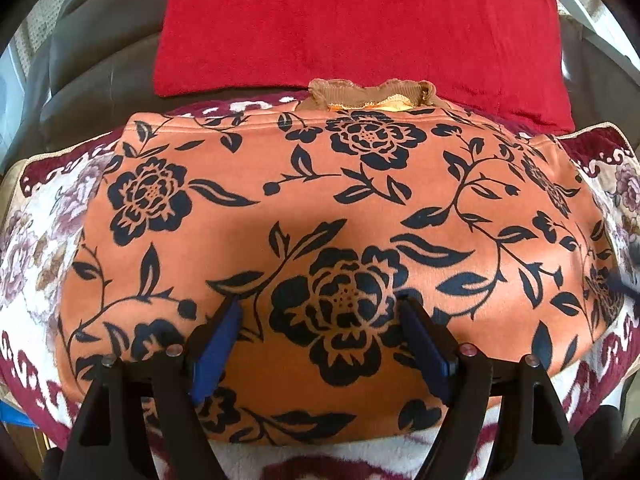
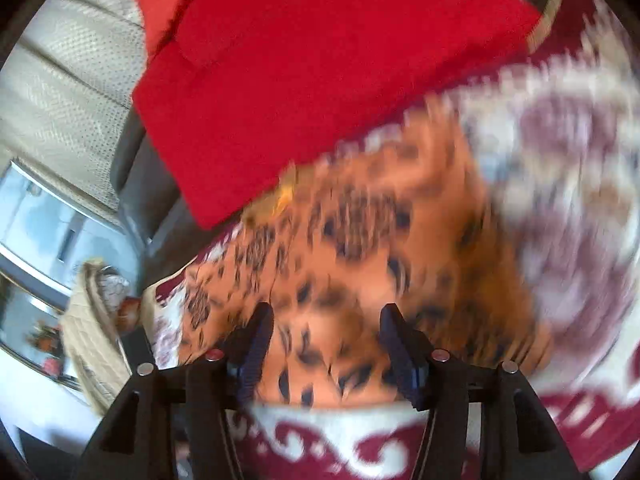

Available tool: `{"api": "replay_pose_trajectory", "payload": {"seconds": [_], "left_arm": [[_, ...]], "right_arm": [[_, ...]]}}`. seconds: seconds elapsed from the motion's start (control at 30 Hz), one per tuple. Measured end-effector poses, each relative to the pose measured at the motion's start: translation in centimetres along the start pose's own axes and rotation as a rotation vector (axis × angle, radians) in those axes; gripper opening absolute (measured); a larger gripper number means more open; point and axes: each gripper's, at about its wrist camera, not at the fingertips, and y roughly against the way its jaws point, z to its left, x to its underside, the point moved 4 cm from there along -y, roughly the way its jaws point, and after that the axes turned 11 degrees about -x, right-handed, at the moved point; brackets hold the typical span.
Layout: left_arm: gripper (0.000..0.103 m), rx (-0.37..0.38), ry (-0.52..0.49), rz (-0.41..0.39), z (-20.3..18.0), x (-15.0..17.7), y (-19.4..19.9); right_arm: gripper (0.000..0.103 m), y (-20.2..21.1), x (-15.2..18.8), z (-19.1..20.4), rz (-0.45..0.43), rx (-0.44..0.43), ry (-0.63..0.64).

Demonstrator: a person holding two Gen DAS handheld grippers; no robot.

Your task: Fold small clothes

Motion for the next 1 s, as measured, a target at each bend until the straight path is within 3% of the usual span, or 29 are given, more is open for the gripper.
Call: {"api": "replay_pose_trajectory", "payload": {"seconds": [0.03,0.07,0.1,0.17,0.3,0.63,0.9,1.0], "left_arm": [[0.081,0.000,0.002,-0.002,0.1,0.1,0.3],[0.081,0.002,-0.001,-0.008,0.3,0.2,0.8],[0.081,0.001,-0.005,-0.016,0.4,0.3,1.2],[0.081,-0.015,-0.004,-0.037,0.9,0.5,1.9],[0.081,-0.005,0.014,-0.028,1.3,0.7,2.3],[0.081,-0.015,0.005,-0.047,0.9,1.1,3.5],[0.081,0.006,0.043,-0.099,0.3,-0.4,3.3],[0.081,0.002,0.017,-0.071,-0.5,-0.5,2.0]], "right_arm": [[0.060,-0.1,0.6,-1.9,-0.015,0.064,-0.065],[0.060,0.4,1.1,-2.9,-0.056,0.047,-0.118],[0.060,1.4,1.7,-3.1,-0.103,0.014,-0.131],[0.061,3.4,3.1,-2.6,-0.179,0.053,-0.093],[0.063,3.7,5.7,-3.4,-0.160,0.023,-0.160],[0.063,2.5,2.7,-5.5,-0.189,-0.011,-0.303],[0.064,1.9,1.3,-5.3,-0.243,0.012,-0.296],[0.062,1.3,0.2,-5.1,-0.257,0.027,-0.277]]}}
